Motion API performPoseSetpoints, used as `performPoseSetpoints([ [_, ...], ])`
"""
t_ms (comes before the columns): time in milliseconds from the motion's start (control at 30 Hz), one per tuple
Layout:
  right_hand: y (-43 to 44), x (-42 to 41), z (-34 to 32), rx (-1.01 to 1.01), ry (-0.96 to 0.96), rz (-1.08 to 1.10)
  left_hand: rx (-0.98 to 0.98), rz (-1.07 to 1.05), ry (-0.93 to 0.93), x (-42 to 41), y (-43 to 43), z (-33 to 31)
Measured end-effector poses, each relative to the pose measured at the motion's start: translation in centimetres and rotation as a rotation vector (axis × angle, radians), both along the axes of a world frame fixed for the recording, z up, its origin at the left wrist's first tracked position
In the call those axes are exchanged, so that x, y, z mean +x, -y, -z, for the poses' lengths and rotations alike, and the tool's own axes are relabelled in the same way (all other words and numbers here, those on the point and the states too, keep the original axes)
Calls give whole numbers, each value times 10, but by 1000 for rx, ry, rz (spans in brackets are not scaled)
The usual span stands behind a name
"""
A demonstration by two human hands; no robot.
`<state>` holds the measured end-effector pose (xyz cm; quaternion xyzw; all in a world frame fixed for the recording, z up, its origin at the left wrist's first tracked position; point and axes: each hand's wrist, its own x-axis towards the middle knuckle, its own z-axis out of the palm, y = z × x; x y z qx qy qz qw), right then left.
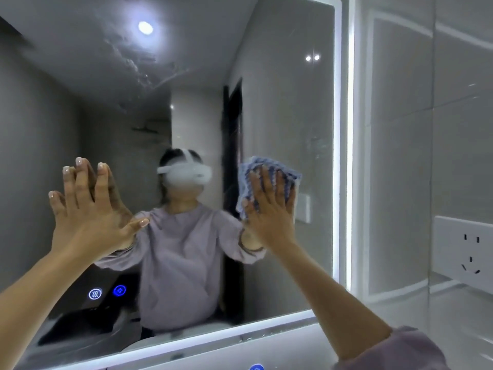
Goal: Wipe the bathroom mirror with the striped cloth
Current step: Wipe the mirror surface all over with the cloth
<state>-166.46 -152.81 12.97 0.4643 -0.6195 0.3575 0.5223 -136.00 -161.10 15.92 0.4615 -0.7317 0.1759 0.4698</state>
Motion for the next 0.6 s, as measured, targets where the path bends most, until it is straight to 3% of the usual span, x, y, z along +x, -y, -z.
performPoseSetpoints([
  [133,-12,-56,-30,-205,394,-2,-38,0,-7,-2,1,0],
  [233,-17,-62,-38,-385,541,-27,-81,19,-13,-2,3,1],
  [333,-15,-51,-39,-326,668,-19,-94,27,-4,0,5,3],
  [433,-13,-42,-27,-211,559,-7,-114,49,-12,1,11,4],
  [600,-1,8,13,1,128,27,-108,85,-42,0,23,6],
])
